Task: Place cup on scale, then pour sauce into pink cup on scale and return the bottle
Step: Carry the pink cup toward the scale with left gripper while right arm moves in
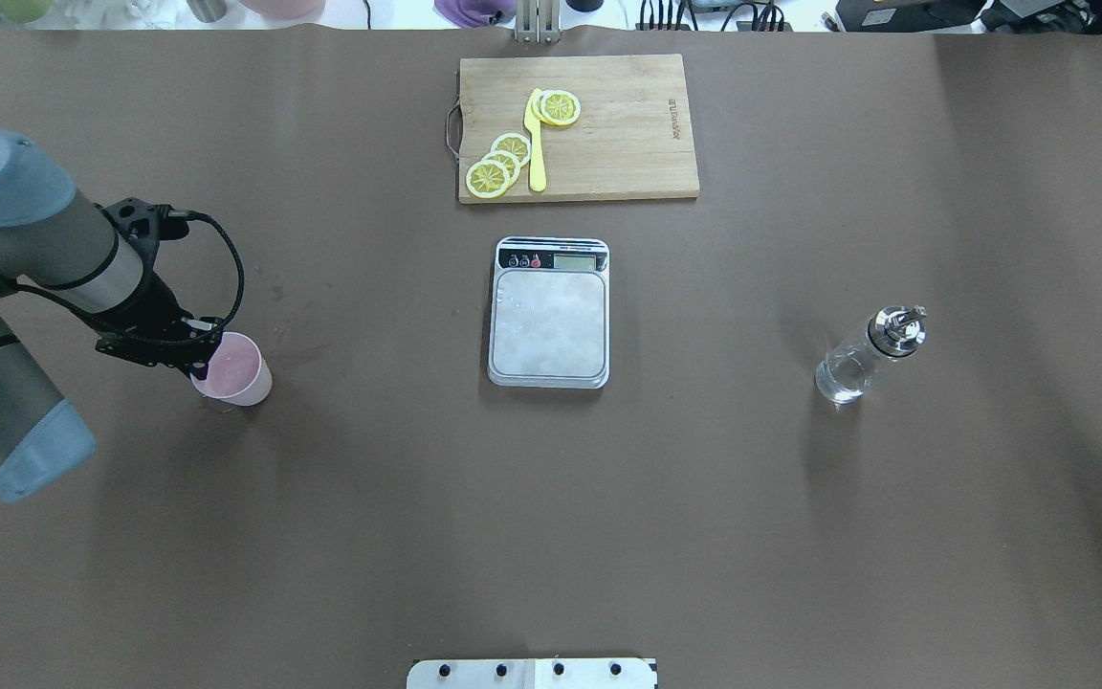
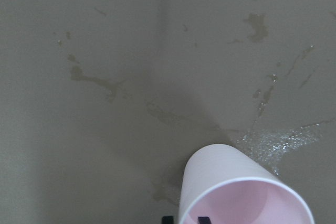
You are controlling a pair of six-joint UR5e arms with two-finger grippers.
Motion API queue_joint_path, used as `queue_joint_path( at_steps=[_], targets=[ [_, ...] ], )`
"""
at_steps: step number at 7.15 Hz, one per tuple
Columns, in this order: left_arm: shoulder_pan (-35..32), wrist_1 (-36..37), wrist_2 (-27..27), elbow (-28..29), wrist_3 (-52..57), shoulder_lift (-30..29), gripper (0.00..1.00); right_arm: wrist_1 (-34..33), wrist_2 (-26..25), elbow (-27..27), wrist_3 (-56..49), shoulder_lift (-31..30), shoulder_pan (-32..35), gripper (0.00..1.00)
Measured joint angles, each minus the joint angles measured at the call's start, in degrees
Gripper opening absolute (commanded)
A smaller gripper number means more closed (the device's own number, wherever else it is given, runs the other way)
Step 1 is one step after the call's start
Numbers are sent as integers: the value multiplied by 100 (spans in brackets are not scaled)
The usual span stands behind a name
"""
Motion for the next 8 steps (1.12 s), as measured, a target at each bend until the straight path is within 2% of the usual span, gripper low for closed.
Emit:
queue_joint_path(
  at_steps=[2, 4, 6, 8],
  targets=[
    [45, 35, -7, 114, -682, -668, 0, 2, -265, 413, 776, 20, -376, 100],
    [301, 210, 29, 404, -1442, -1610, 0, 276, -512, 674, 1579, 49, -694, 100],
    [523, 764, 302, 566, -1666, -2385, 0, 946, -645, 715, 2000, -18, -887, 100],
    [782, 978, 655, 733, -1844, -2847, 0, 1658, -703, 702, 2073, -286, -1002, 97]
  ],
)
